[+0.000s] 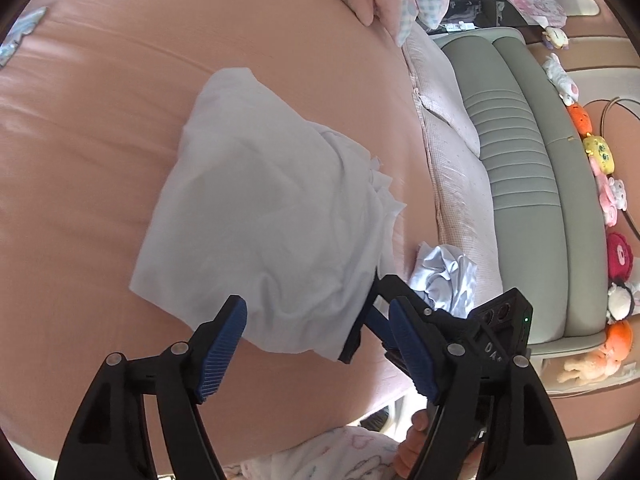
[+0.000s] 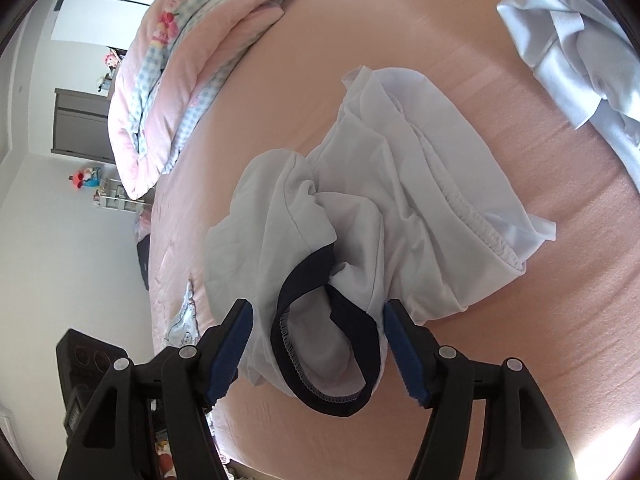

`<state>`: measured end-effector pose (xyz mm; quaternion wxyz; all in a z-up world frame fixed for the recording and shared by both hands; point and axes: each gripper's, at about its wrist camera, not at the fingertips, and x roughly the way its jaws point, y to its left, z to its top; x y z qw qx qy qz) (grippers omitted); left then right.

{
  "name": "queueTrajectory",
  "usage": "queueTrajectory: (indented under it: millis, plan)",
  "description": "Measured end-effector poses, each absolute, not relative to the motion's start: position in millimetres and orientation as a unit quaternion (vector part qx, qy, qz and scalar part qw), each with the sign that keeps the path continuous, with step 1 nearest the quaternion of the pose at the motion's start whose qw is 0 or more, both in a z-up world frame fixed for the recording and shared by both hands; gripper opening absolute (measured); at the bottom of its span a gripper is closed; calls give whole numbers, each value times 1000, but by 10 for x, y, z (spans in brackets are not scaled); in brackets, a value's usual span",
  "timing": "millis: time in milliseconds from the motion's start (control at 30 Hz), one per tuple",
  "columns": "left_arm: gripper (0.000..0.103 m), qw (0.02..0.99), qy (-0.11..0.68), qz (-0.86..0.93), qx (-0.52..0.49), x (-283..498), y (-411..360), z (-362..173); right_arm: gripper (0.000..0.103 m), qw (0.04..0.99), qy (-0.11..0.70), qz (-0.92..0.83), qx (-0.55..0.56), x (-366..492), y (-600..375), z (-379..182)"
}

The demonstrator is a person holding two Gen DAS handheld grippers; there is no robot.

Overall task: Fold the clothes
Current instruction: 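Lay the folded shirt down and open both grippers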

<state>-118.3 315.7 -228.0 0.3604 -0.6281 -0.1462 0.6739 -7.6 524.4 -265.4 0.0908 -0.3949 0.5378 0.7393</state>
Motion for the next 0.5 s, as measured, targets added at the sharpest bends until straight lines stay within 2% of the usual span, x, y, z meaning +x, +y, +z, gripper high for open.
queueTrajectory:
  millis: [67,267,500]
  plan:
    - [82,357,-98,703,-607,-1106,3168,-2243,67,87,551,732,-390,-72,5253,-2682]
    - [84,356,58,749,-556,-833,3377,-2191,67,97,566,726,-379,22,5262,-2683]
    - [84,365,125,752,-534,-625,3596,-2246,73,92,616,692,-364,175,5330,-2796]
